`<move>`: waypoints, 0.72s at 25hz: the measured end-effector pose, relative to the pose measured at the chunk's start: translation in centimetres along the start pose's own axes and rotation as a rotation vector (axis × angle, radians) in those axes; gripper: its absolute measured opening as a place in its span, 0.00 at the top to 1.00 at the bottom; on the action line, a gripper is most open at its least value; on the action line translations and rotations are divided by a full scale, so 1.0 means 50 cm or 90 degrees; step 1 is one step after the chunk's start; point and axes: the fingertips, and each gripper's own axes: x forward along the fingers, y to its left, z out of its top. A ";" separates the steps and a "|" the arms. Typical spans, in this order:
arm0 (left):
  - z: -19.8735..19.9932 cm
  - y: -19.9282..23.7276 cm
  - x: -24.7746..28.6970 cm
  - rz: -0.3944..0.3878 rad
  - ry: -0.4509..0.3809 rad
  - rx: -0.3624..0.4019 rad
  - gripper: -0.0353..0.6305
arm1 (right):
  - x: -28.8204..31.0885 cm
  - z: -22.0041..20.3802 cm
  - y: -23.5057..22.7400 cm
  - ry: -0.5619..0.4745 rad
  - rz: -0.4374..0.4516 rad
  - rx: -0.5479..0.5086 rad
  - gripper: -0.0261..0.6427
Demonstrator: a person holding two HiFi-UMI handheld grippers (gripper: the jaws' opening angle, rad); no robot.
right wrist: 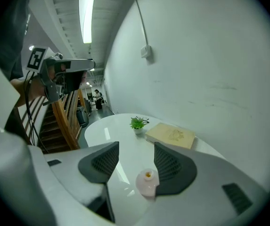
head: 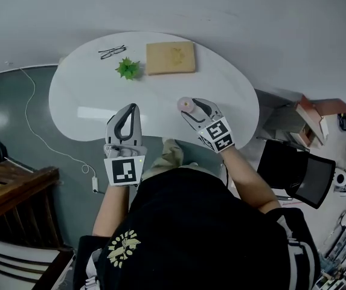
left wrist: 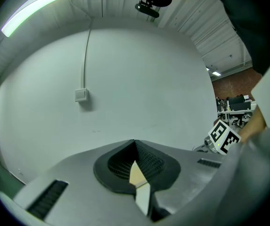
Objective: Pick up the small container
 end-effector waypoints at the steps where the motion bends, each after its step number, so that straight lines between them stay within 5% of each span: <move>1: -0.006 0.003 0.003 -0.002 0.002 -0.002 0.92 | 0.016 -0.017 -0.007 0.010 -0.002 0.005 0.59; 10: -0.058 0.018 0.031 -0.010 0.040 -0.008 0.92 | 0.112 -0.153 -0.047 0.092 -0.018 -0.001 0.66; 18: -0.076 0.021 0.027 -0.005 0.065 -0.006 0.92 | 0.147 -0.185 -0.055 0.102 -0.025 -0.004 0.68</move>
